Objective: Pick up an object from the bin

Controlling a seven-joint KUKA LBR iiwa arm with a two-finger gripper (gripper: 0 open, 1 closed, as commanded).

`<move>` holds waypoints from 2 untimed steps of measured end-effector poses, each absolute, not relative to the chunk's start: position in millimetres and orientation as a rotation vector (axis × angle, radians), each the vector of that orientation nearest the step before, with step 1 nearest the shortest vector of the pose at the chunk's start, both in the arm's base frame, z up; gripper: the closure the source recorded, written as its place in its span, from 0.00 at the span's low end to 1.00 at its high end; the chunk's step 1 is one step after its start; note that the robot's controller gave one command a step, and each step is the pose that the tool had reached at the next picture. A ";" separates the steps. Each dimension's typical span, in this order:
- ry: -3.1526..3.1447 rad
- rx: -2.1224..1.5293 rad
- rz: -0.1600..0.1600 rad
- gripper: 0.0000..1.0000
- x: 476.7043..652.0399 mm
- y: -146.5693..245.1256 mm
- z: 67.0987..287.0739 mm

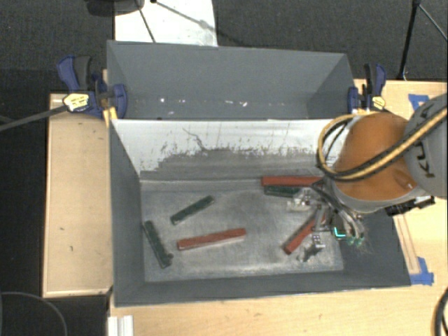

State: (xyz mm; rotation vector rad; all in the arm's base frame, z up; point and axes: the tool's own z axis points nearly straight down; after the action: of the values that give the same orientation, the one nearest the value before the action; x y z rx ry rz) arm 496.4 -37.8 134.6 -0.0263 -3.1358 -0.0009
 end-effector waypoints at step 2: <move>-3.154 -0.070 0.001 1.00 528.8 -67.4 74.6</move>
Offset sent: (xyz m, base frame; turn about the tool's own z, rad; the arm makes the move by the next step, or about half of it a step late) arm 0.0278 -0.0291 -0.0646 0.0202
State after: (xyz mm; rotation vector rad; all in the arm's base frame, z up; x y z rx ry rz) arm 528.8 -67.4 74.6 -0.0698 -3.1541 0.0010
